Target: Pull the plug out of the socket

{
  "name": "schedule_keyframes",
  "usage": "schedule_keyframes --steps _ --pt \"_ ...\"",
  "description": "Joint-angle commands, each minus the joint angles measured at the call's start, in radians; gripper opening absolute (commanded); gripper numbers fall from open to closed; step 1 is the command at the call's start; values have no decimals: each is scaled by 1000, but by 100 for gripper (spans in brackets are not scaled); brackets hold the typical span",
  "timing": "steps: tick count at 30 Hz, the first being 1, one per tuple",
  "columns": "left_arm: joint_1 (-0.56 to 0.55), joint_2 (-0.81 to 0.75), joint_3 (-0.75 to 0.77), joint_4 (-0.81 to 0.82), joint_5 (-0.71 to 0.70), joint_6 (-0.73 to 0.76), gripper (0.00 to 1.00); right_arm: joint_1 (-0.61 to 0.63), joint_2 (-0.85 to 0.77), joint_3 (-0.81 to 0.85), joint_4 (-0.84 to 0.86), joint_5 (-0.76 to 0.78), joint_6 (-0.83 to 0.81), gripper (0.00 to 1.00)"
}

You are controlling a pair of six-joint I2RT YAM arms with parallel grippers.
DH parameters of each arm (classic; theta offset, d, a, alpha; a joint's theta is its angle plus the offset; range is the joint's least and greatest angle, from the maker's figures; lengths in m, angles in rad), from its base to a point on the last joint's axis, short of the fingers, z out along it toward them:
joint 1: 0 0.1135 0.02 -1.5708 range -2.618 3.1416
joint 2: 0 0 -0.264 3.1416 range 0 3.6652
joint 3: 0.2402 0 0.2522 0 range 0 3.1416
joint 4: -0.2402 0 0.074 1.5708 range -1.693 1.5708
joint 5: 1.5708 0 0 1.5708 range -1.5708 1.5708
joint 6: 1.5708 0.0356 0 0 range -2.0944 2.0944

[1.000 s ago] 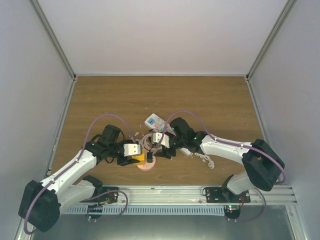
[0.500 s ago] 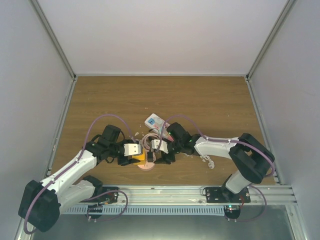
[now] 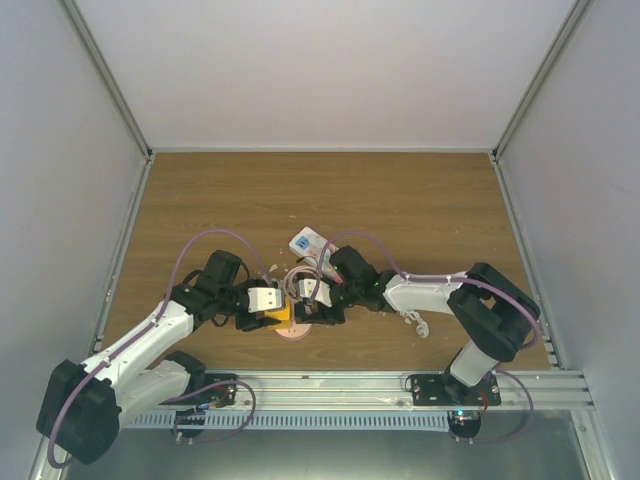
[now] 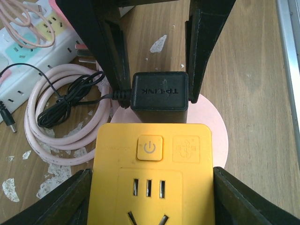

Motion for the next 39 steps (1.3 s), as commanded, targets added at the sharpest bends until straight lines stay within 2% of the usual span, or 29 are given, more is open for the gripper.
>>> schedule_keyframes --steps 1,4,8,15,21,27,30,35,39 --pt "-3 -8 -2 53 0 9 47 5 26 16 64 -22 -1 47" --pt "-4 -2 10 29 5 19 56 5 37 14 64 -23 -4 41" --pt "-3 13 24 2 -30 25 82 4 32 2 62 -14 -8 35" --pt "-3 44 36 -3 -49 24 87 -1 40 -4 52 -11 -12 27" --pt "-5 82 36 24 -24 15 86 -1 54 3 44 -12 -10 22" --pt "-10 119 54 28 -2 -14 64 -1 71 10 29 -15 -12 17" --pt "2 101 61 31 40 -29 57 -1 76 14 19 -17 -18 13" --pt "51 79 80 14 153 -36 51 -1 86 24 -8 -19 -26 6" --pt "54 68 66 14 179 -25 48 -1 103 38 -28 -14 -27 1"
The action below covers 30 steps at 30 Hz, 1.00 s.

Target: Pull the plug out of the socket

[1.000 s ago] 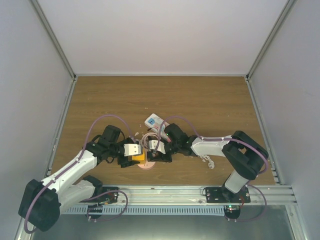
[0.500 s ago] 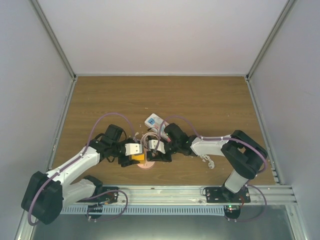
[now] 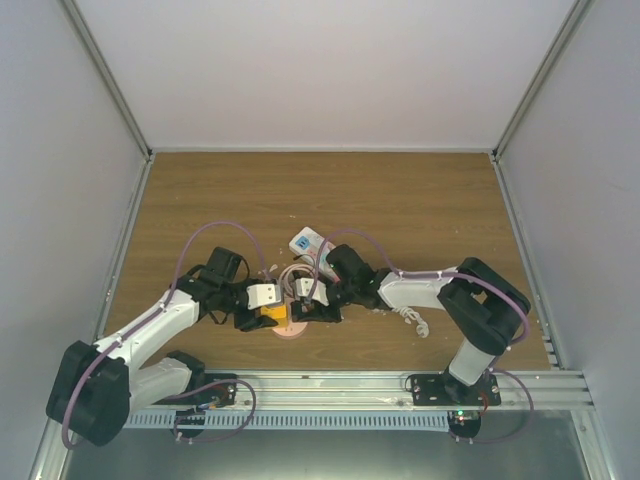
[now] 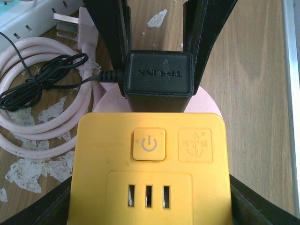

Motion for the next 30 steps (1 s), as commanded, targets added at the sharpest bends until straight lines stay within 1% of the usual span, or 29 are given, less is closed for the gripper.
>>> schedule_keyframes --steps 1,7,12,17,22,26,28,30 --pt "7 -52 28 70 145 -14 47 3 50 18 -63 38 -24 1" --pt "-34 -130 -11 96 51 26 45 1 86 50 -99 39 -13 1" --pt "-74 -142 -9 107 -7 11 44 -1 113 64 -100 58 -1 0" --pt "-60 -132 28 95 88 -61 44 1 122 69 -98 87 5 1" --pt "1 -97 65 55 161 -61 43 1 123 65 -97 103 0 1" --pt "57 -80 101 42 218 -91 43 0 123 62 -94 109 -2 1" --pt "72 -66 123 23 261 -96 43 0 123 61 -92 111 -3 1" --pt "72 -53 132 13 264 -88 43 0 123 61 -92 116 -3 1"
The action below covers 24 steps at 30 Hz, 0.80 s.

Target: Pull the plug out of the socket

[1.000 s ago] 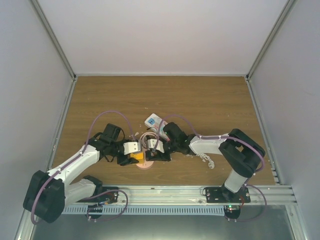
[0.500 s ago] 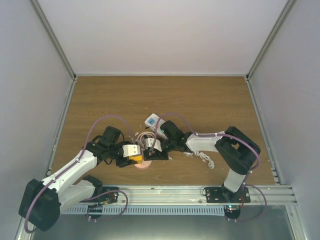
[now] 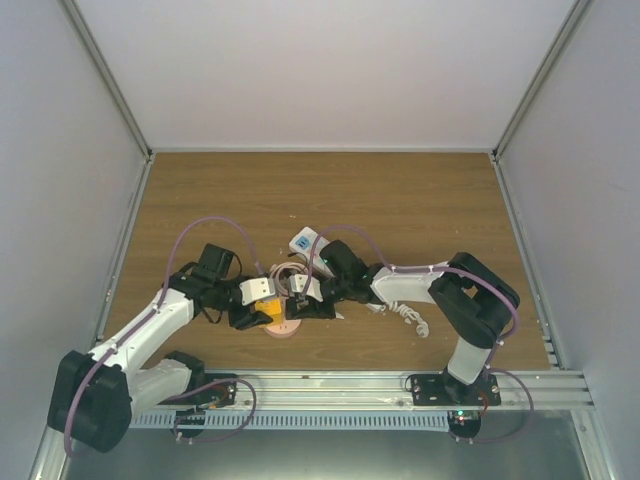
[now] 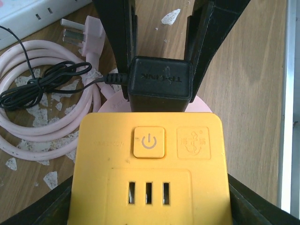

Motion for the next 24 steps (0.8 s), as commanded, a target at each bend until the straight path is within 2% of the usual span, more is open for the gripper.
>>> schedule_keyframes --steps 1,6,10,17,24 --pt "11 -5 106 101 255 -37 43 0 56 -17 -67 153 5 1" --pt "3 -52 71 111 191 41 43 -1 58 -10 -73 166 6 1" --pt "-45 -115 39 150 84 91 43 -3 65 -5 -73 170 13 1" --pt "-135 -121 -5 198 -38 105 43 -4 82 9 -75 178 27 1" --pt "-107 -79 44 188 134 -43 43 -3 83 8 -70 213 30 1"
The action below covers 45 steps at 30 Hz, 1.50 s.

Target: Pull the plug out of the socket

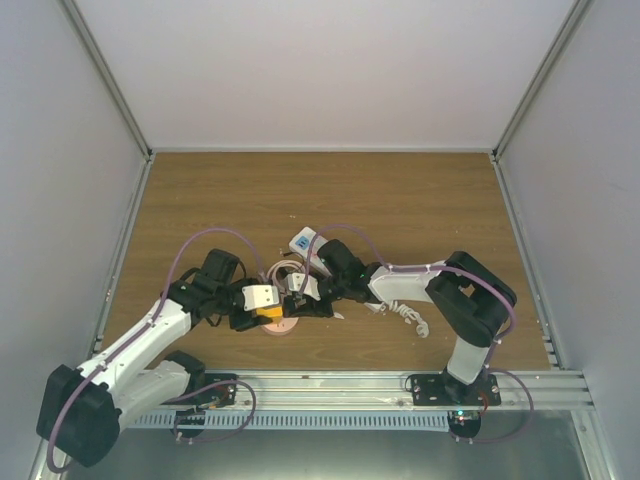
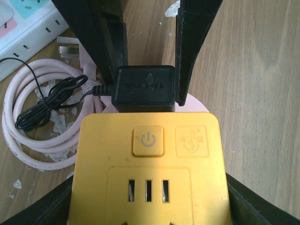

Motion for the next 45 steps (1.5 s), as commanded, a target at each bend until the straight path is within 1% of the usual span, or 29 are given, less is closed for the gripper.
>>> schedule_keyframes --steps 1,8,13,17,21,26,31,35,39,42,45 --pt "13 20 64 165 293 -85 43 -5 64 -12 -79 191 23 1" --pt "111 89 114 118 393 -98 42 -5 60 -13 -83 199 21 1" --pt "131 30 105 103 425 -25 42 -5 64 -8 -85 195 21 1" --pt "128 -40 86 114 392 32 42 -9 70 -1 -105 190 28 1" --pt "125 -45 76 101 339 83 42 -12 72 3 -107 189 31 1" --pt "130 -45 92 33 293 141 42 -12 63 0 -110 184 28 1" --pt "175 -36 104 -19 306 168 42 -13 25 -6 -105 161 16 4" --pt "244 -23 114 -45 369 179 43 -13 -16 13 -132 140 13 15" --pt "325 -1 132 -46 421 170 43 -13 -42 39 -152 114 24 38" --pt "365 24 161 -44 420 157 43 -13 -57 58 -158 110 32 53" --pt "400 71 215 -63 397 146 44 -13 -72 69 -166 110 35 64"
